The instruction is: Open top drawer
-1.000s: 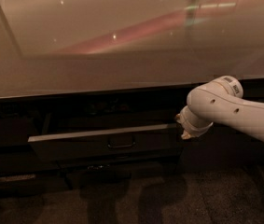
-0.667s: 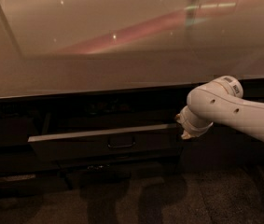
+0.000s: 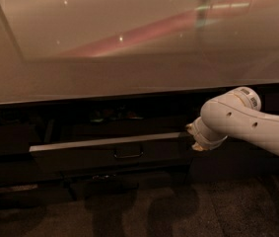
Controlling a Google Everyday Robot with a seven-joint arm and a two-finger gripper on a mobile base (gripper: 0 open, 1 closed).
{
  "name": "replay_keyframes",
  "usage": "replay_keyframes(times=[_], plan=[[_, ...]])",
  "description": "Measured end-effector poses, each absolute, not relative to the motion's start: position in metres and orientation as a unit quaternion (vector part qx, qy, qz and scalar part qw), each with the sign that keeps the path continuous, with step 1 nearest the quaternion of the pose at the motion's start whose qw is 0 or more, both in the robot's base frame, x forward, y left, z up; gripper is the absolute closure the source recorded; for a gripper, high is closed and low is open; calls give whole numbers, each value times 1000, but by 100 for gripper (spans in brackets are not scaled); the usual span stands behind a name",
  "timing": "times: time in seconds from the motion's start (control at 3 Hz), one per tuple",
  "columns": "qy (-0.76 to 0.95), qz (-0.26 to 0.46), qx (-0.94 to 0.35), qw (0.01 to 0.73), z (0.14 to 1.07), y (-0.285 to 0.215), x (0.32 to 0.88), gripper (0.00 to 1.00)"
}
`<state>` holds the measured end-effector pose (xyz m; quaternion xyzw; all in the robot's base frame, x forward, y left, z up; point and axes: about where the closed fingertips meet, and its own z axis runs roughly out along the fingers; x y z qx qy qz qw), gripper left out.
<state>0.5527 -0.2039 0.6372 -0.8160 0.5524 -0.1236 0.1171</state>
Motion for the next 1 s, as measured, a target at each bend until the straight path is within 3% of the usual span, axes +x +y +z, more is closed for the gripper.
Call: replay_keyframes(times=[1.0], plan=[[545,-127,-820,120,635,-204,542,100]])
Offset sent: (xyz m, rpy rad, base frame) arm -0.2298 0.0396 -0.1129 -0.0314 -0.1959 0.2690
